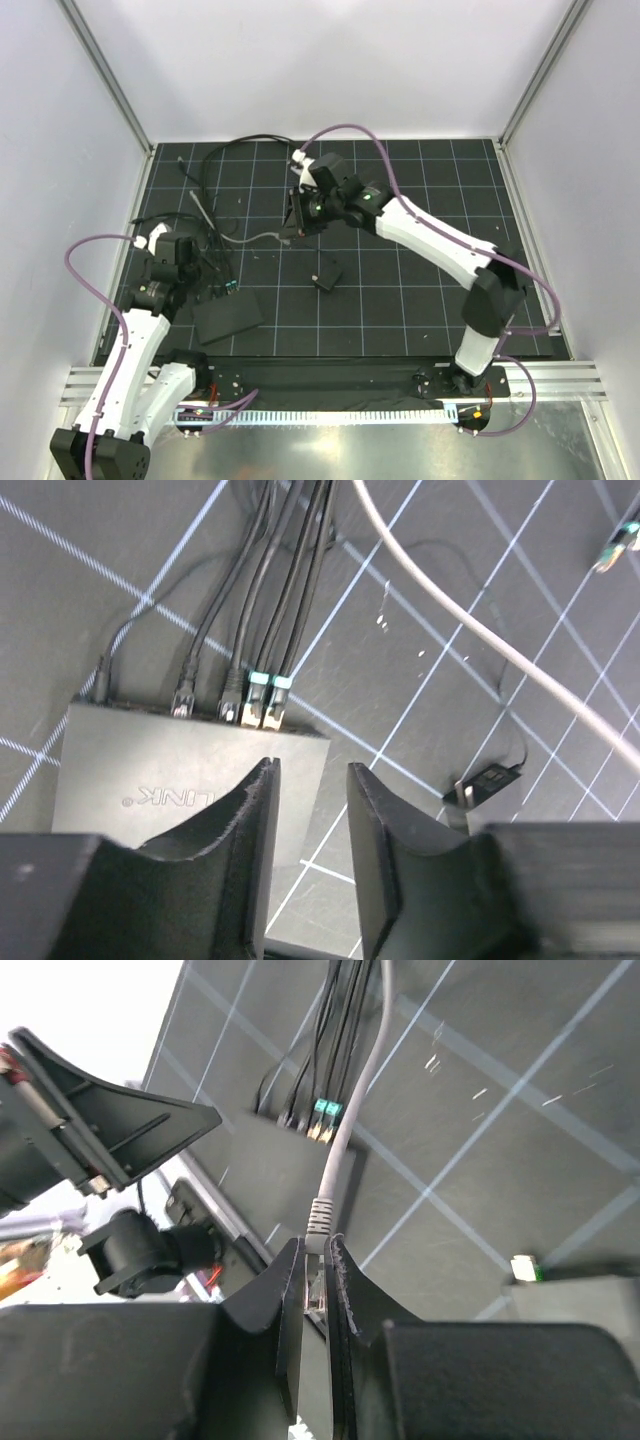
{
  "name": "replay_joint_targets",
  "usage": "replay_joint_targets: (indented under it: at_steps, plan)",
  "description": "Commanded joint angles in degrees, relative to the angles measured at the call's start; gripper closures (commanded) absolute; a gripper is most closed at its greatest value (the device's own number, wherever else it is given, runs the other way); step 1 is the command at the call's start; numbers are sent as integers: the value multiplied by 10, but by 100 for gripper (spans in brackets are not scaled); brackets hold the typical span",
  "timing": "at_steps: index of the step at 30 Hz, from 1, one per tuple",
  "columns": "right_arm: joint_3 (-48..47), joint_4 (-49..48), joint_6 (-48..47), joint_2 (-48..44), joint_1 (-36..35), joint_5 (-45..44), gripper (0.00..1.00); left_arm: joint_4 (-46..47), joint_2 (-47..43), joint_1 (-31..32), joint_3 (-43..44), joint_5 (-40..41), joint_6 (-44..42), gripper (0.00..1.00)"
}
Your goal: Pull the plug from the switch port
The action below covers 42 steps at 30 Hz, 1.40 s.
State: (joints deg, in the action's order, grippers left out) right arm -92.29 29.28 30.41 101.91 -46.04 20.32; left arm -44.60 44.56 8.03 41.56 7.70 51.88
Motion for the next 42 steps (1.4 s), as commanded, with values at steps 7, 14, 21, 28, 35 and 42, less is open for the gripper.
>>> replay_joint_targets:
  at_steps: [7, 14, 21, 28, 35, 42]
  plan:
    - [-128, 156, -71, -136, -2, -181, 99, -20, -7, 1, 54, 58, -27, 57]
    - [-165, 196, -140, -148, -2, -347, 99, -22, -16, 1, 63, 71, -33, 54]
    - [-124, 143, -143, -122, 17, -212, 99, -24, -9, 1, 57, 50, -26, 54]
    - [-91, 93, -188, 30, -3, -38, 46, -49, 10, 1, 6, 43, 66, 54]
    - [-191, 164, -207, 207, -49, -151, 42, -23, 67, 1, -49, -12, 98, 57]
    - [-213, 173, -169, 265, -77, -184, 44, -24, 81, 1, -76, -8, 111, 58]
